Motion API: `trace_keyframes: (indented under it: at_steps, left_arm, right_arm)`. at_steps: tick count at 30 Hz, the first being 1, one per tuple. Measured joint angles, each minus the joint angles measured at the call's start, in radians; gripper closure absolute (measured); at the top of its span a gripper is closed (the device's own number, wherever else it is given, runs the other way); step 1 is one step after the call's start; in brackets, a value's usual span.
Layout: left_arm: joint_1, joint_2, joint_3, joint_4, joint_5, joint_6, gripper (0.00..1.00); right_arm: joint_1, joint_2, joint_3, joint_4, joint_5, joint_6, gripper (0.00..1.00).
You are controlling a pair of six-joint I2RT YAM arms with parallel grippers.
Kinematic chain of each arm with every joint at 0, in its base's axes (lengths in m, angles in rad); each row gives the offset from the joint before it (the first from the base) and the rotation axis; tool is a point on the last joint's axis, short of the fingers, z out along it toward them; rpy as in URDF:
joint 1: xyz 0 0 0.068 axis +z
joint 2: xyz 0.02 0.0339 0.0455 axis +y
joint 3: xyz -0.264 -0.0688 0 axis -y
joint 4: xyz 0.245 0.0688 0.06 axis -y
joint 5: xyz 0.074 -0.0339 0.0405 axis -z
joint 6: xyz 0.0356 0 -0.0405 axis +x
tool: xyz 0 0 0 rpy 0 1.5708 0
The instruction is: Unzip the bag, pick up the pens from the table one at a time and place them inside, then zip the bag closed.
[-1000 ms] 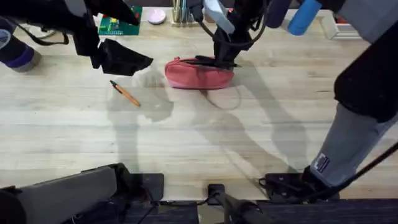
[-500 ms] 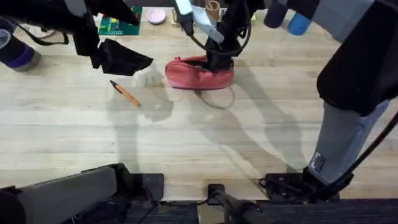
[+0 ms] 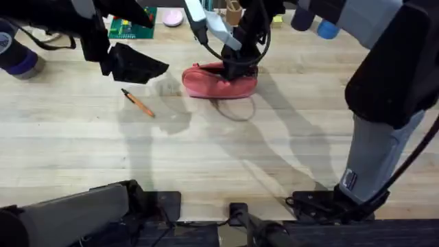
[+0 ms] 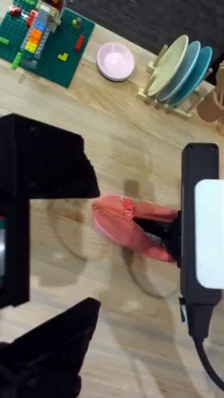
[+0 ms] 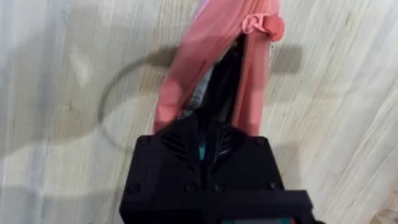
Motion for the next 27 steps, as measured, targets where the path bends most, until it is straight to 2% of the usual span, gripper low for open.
trace_keyframes:
  at_steps: [4, 5, 6, 10, 12, 14, 27]
  left_arm:
    - [0.0, 0.0, 0.0, 0.0, 0.0, 0.0, 0.008]
    - [0.0, 0.0, 0.0, 0.0, 0.0, 0.0, 0.008]
    - [0.0, 0.0, 0.0, 0.0, 0.0, 0.0, 0.008]
    - [0.0, 0.0, 0.0, 0.0, 0.0, 0.0, 0.007]
    - [0.0, 0.0, 0.0, 0.0, 0.0, 0.0, 0.008]
    - [0.0, 0.0, 0.0, 0.0, 0.0, 0.0, 0.008]
    - [0.0, 0.0, 0.0, 0.0, 0.0, 0.0, 0.008]
  right_arm:
    - [0.0, 0.0, 0.0, 0.002, 0.0, 0.01, 0.957]
    - [0.0, 0.0, 0.0, 0.002, 0.0, 0.011, 0.935]
    - [0.0, 0.0, 0.0, 0.002, -0.001, 0.014, 0.862]
    - [0.0, 0.0, 0.0, 0.008, 0.0, 0.015, 0.287]
    - [0.0, 0.0, 0.0, 0.008, 0.0, 0.022, 0.041]
    - [0.0, 0.0, 0.0, 0.007, 0.0, 0.029, 0.008]
    - [0.0, 0.0, 0.0, 0.004, -0.001, 0.053, 0.006]
